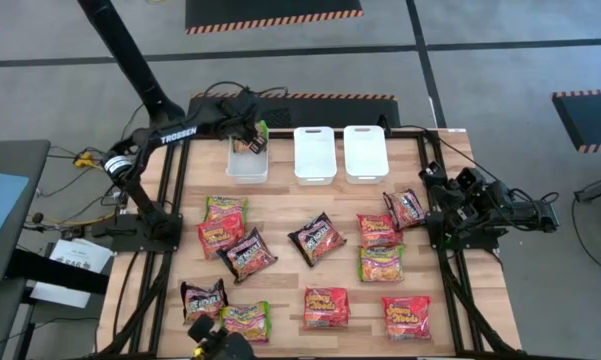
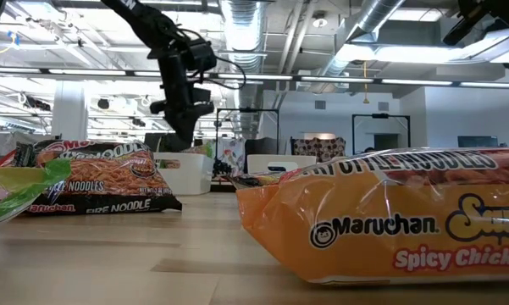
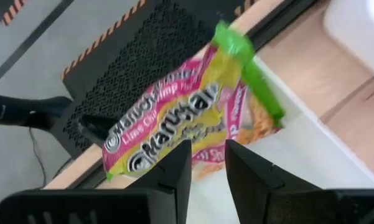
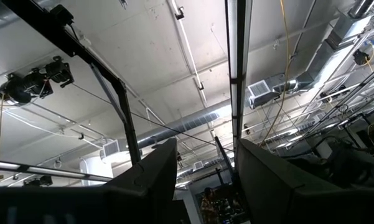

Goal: Sort Maruchan noodles
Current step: Put the orange noodle pack into the right white bin

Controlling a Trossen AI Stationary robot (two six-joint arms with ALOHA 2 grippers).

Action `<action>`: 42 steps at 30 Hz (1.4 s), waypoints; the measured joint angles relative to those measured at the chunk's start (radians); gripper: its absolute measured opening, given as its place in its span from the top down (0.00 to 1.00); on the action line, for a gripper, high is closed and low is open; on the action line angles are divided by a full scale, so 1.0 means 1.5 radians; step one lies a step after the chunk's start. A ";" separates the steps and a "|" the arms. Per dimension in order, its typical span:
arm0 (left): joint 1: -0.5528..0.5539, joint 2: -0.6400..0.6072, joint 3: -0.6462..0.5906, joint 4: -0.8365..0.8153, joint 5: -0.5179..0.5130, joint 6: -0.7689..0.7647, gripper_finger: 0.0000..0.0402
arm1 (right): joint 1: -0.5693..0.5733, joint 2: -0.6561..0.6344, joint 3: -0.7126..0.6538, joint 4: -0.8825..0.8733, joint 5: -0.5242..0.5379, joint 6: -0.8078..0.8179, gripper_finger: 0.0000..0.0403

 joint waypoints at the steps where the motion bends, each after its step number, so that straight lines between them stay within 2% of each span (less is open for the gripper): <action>1: 0.000 0.000 0.009 -0.004 0.010 0.000 0.79 | 0.000 0.000 0.000 0.000 0.001 0.000 0.52; 9: -0.001 -0.005 0.098 -0.103 0.172 -0.010 0.79 | 0.000 0.000 0.017 0.000 0.040 -0.047 0.52; 14: -0.010 -0.040 0.127 -0.113 0.231 -0.008 0.79 | 0.000 0.013 0.054 -0.017 0.040 -0.092 0.52; 18: -0.027 -0.092 0.129 -0.114 0.239 -0.010 0.79 | 0.000 0.039 0.111 -0.118 0.055 -0.114 0.52; 23: -0.056 -0.163 0.129 -0.114 0.239 -0.023 0.79 | 0.000 0.098 0.200 -0.248 0.117 -0.128 0.47; 32: -0.115 -0.267 0.129 -0.114 0.238 -0.075 0.79 | 0.000 0.223 0.362 -0.423 0.139 -0.150 0.39; 37: -0.142 -0.299 0.129 -0.120 0.238 -0.092 0.79 | 0.000 0.299 0.458 -0.582 0.207 -0.129 0.39; 42: -0.152 -0.303 0.129 -0.166 0.238 -0.098 0.79 | -0.001 0.372 0.534 -0.693 0.210 -0.081 0.39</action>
